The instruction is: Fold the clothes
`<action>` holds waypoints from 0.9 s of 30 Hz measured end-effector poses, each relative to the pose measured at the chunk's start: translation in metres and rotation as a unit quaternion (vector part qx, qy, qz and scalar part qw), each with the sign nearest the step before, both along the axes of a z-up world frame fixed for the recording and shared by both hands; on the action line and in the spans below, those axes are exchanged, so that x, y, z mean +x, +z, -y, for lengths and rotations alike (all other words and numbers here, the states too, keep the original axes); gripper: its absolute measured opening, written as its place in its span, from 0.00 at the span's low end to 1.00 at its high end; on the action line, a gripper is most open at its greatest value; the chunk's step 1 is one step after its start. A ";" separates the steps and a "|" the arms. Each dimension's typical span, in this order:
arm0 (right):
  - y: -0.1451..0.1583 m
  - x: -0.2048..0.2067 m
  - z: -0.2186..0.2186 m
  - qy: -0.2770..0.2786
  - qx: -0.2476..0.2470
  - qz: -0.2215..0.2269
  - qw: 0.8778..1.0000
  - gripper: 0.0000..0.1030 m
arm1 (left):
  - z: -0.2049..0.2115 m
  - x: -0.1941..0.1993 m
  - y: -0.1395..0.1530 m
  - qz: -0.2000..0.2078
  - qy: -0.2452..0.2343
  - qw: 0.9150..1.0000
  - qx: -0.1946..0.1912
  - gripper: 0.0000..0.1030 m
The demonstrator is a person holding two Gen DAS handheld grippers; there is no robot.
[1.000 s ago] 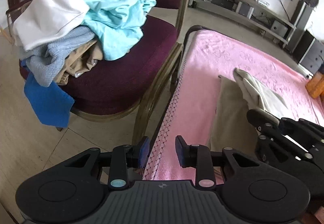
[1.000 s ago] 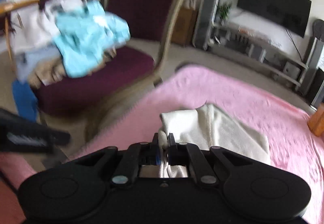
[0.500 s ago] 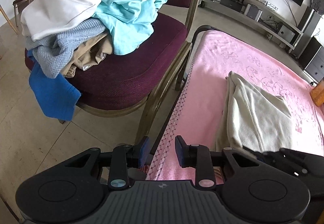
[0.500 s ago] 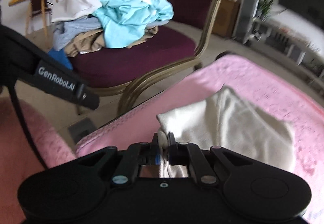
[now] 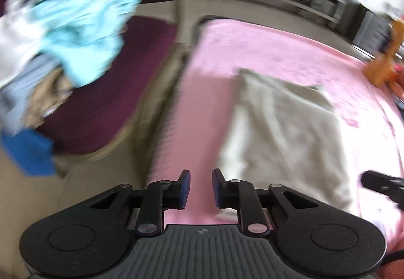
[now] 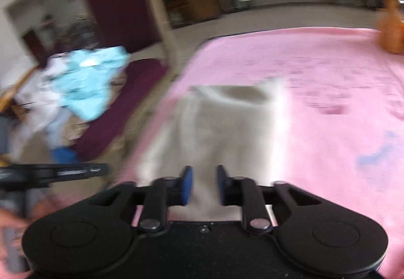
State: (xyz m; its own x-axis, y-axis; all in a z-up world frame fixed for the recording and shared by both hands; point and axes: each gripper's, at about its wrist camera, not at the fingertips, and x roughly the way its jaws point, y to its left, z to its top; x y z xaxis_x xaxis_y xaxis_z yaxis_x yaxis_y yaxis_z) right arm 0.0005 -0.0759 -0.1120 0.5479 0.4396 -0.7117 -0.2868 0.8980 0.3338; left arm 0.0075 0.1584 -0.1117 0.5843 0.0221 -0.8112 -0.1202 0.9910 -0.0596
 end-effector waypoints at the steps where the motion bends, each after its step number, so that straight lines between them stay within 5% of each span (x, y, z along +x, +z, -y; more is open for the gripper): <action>1: -0.004 0.001 0.003 -0.015 -0.013 -0.003 1.000 0.10 | 0.011 0.006 -0.004 -0.001 -0.020 1.000 0.001 0.16; 5: -0.022 -0.003 -0.012 0.023 -0.050 -0.005 0.998 0.11 | 0.048 0.012 -0.036 -0.052 -0.110 0.993 -0.013 0.13; 7: -0.036 -0.008 -0.018 0.042 -0.093 0.004 0.995 0.11 | 0.063 0.008 -0.048 -0.064 -0.131 0.989 0.026 0.15; 9: -0.051 -0.011 -0.016 0.048 -0.123 -0.008 0.991 0.11 | 0.070 0.003 -0.047 -0.075 -0.141 0.986 0.047 0.15; 13: -0.053 -0.021 0.001 0.056 -0.107 -0.039 0.992 0.11 | 0.063 -0.013 -0.054 -0.119 -0.136 0.983 0.038 0.15; 15: -0.046 -0.027 0.011 0.049 -0.101 -0.043 0.993 0.11 | 0.057 -0.020 -0.046 -0.103 -0.127 0.986 0.028 0.15; 22: -0.004 -0.010 0.053 -0.031 0.033 -0.039 0.998 0.11 | 0.048 -0.017 0.007 -0.005 -0.119 0.993 0.018 0.19; 27: 0.009 0.021 0.070 -0.079 0.170 -0.082 0.979 0.13 | 0.053 0.018 0.030 0.021 -0.126 0.992 -0.012 0.19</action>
State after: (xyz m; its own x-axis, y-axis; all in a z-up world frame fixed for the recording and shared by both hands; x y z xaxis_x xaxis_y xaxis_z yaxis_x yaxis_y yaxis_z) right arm 0.0214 -0.1456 -0.1028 0.5190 0.5854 -0.6228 -0.0706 0.7555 0.6513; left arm 0.0251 0.1058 -0.0813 0.6029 -0.1477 -0.7841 0.1335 0.9875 -0.0834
